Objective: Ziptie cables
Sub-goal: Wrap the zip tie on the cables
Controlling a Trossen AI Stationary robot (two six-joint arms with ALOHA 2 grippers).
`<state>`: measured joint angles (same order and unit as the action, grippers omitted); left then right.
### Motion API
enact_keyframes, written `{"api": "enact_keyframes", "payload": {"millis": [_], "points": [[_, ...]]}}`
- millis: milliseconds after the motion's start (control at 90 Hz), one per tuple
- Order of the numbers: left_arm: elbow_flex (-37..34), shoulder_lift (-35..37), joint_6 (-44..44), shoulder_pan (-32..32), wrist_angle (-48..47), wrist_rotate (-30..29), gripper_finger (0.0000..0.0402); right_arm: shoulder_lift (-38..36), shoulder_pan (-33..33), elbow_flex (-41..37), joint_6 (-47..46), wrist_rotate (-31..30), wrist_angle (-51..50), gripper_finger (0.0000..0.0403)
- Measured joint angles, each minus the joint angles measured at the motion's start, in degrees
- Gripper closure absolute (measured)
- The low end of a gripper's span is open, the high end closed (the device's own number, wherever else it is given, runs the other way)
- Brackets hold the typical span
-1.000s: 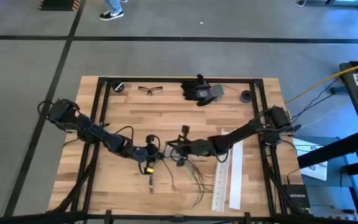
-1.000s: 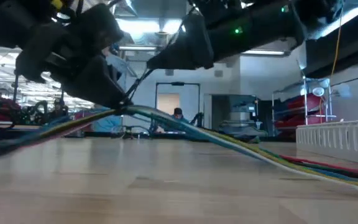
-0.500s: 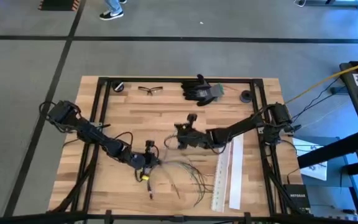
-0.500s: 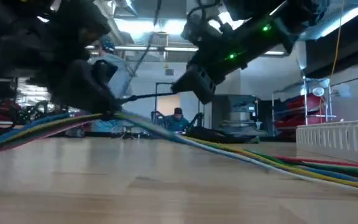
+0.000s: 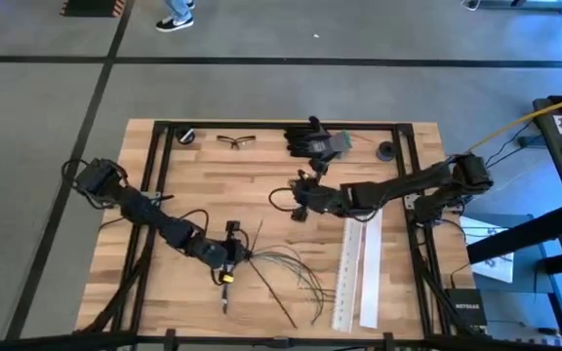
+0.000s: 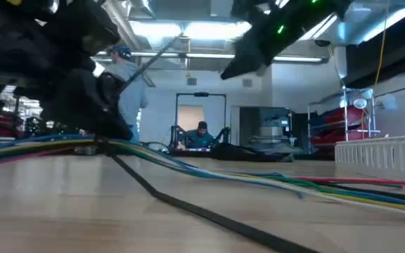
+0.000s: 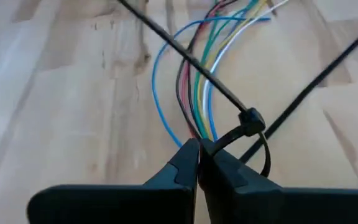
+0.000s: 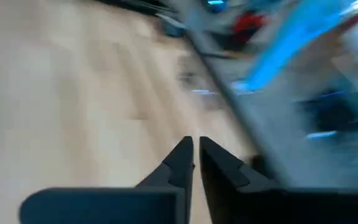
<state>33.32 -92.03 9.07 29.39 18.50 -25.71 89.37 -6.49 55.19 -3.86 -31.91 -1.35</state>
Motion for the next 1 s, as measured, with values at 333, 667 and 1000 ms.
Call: {"api": "enact_keyframes", "payload": {"millis": [333,667,1000], "points": [[0.1,0.1,-0.2,-0.2,0.8,-0.4,0.0401,13.2,-6.1,-9.7,-15.9,25.1,37.7,0.0231],[0.1,0.1,-0.1,-1.2,2.1,-0.8,0.0401,28.4,-7.1,1.9,-16.9,33.4,49.1,0.0264],[0.1,0.1,0.6,-1.4,1.9,-1.3,0.0401,28.6,-7.1,3.4,-15.9,34.4,46.0,0.0339]]}}
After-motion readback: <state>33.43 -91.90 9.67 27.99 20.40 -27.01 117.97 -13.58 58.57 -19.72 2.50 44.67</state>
